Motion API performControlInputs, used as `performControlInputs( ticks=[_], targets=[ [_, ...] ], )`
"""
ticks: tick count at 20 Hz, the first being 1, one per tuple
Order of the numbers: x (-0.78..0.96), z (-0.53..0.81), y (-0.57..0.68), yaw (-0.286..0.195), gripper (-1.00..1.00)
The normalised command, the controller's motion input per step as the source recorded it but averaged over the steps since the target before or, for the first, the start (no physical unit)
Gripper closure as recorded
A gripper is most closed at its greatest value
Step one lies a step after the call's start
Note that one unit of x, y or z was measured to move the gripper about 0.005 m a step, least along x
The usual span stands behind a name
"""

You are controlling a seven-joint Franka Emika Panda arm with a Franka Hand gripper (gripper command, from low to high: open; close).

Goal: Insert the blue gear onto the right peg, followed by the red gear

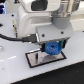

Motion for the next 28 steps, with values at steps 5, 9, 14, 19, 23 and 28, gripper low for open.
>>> performControlInputs(
  ticks=[5, 9, 14, 19, 23, 28],
  targets=[
    [-0.01, 0.24, -0.13, 0.000, 1.00],
    [0.17, -0.21, 0.04, 0.000, 1.00],
    [0.21, -0.14, 0.02, 0.000, 1.00],
    [0.13, -0.25, 0.03, 0.000, 1.00],
    [0.12, -0.07, -0.02, 0.000, 1.00],
    [0.00, 0.34, -0.21, 0.000, 1.00]
  ],
)
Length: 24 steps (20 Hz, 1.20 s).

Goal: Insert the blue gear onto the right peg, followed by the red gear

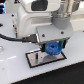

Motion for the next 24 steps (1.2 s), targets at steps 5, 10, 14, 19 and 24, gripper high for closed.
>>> performControlInputs(
  ticks=[5, 10, 14, 19, 24],
  targets=[
    [0.05, -0.02, -0.02, 0.000, 1.00],
    [0.18, 0.01, 0.00, 0.000, 1.00],
    [0.17, -0.12, 0.02, 0.000, 1.00],
    [0.21, -0.09, 0.02, 0.000, 1.00],
    [0.09, 0.01, 0.01, 0.000, 1.00]
  ],
)
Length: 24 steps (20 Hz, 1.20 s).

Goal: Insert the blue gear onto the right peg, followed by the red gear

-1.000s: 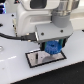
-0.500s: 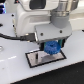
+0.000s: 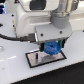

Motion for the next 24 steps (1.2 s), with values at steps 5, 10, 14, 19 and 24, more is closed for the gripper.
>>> performControlInputs(
  ticks=[5, 10, 14, 19, 24],
  targets=[
    [-0.01, 0.23, -0.01, 0.000, 1.00],
    [0.15, 0.15, 0.01, 0.000, 1.00],
    [0.16, -0.07, 0.00, 0.000, 1.00],
    [0.15, -0.17, 0.01, 0.000, 1.00],
    [0.23, -0.13, 0.03, 0.000, 1.00]
  ],
)
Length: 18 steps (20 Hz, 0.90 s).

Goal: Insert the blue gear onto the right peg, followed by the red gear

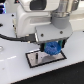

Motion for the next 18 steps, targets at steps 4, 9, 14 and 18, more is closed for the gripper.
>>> performControlInputs(
  ticks=[4, 9, 14, 18],
  targets=[
    [0.00, 0.22, 0.20, 0.000, 1.00],
    [0.06, 0.31, 0.20, 0.000, 1.00],
    [0.10, 0.03, -0.03, 0.000, 1.00],
    [0.19, -0.07, -0.21, 0.000, 1.00]
  ],
)
